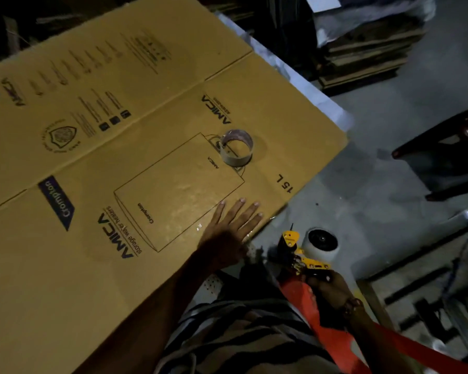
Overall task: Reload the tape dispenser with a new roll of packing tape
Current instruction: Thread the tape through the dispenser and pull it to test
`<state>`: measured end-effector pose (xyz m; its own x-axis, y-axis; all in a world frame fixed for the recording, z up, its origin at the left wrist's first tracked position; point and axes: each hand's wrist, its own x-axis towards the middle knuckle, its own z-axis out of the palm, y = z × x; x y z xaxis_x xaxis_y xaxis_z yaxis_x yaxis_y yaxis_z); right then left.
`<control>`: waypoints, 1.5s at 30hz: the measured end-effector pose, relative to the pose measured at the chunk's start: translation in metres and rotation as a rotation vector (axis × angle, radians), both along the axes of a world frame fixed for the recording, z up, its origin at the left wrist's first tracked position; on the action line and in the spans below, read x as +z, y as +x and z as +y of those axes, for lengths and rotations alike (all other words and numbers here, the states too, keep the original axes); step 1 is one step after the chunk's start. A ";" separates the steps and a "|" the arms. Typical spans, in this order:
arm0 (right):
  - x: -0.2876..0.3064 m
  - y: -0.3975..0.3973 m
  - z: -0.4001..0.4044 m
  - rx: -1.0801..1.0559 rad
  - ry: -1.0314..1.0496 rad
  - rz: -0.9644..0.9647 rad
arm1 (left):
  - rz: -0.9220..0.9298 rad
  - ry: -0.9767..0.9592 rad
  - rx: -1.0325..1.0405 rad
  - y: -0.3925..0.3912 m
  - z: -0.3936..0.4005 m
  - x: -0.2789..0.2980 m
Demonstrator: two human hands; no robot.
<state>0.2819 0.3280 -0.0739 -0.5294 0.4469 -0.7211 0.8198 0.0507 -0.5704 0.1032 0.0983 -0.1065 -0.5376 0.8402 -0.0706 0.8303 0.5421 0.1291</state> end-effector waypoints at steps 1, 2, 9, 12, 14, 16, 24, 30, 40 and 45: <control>0.011 0.000 0.002 -0.034 -0.106 -0.050 | -0.028 0.014 0.005 0.000 0.000 0.001; 0.018 0.001 0.006 -0.065 -0.195 -0.100 | -0.053 0.037 0.012 -0.002 0.000 0.004; 0.077 -0.002 0.011 -0.109 -0.389 -0.098 | -0.465 0.245 0.188 -0.007 0.016 0.035; 0.099 -0.009 0.010 -0.062 -0.383 -0.082 | -0.769 0.386 0.329 -0.008 0.025 0.053; 0.107 -0.017 0.012 -0.019 -0.388 -0.074 | -0.901 0.432 0.487 -0.012 0.032 0.068; 0.115 -0.029 0.010 0.037 -0.406 -0.056 | -1.109 0.508 0.678 -0.019 0.037 0.086; 0.141 -0.105 -0.018 0.344 -0.421 0.048 | -1.449 0.574 0.920 -0.058 0.007 0.151; 0.135 -0.166 -0.046 0.585 -0.367 0.071 | -1.335 0.710 1.119 -0.075 -0.033 0.157; 0.103 -0.248 -0.069 1.013 0.280 0.295 | -1.120 1.117 1.417 -0.087 -0.067 0.145; 0.098 -0.284 -0.080 1.116 0.568 0.418 | -1.099 1.346 1.486 -0.093 -0.072 0.133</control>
